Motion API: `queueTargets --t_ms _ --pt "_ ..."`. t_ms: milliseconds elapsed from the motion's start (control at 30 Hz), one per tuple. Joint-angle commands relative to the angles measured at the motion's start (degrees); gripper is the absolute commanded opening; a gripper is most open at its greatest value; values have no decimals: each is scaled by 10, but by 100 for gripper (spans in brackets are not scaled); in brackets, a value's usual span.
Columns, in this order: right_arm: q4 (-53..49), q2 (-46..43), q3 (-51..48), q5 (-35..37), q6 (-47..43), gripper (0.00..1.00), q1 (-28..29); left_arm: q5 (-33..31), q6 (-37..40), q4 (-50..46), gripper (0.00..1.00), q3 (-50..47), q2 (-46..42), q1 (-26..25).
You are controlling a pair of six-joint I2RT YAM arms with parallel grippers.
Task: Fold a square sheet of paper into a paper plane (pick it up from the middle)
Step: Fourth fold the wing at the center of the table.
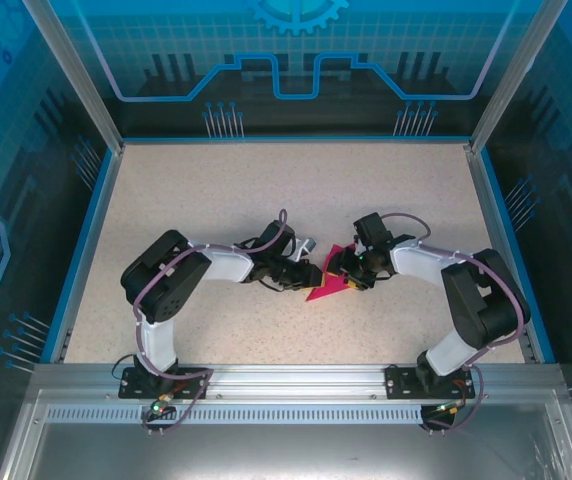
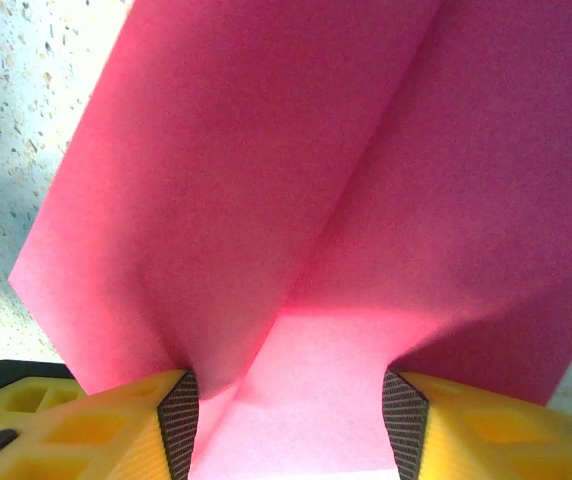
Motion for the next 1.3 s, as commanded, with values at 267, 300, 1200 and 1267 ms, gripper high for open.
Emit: queueTargets --t_ms 267,300,1200,1267 --pt "-29 18 7 16 4 56 -7 34 30 6 21 32 30 5" --pt "-30 18 8 16 4 56 -7 32 34 0 21 33 29 5" --pt "-75 52 11 55 57 56 -6 -37 -26 -33 19 18 -56 -15" --pt "-77 54 11 55 58 56 -6 -35 -24 -41 18 28 -45 -19"
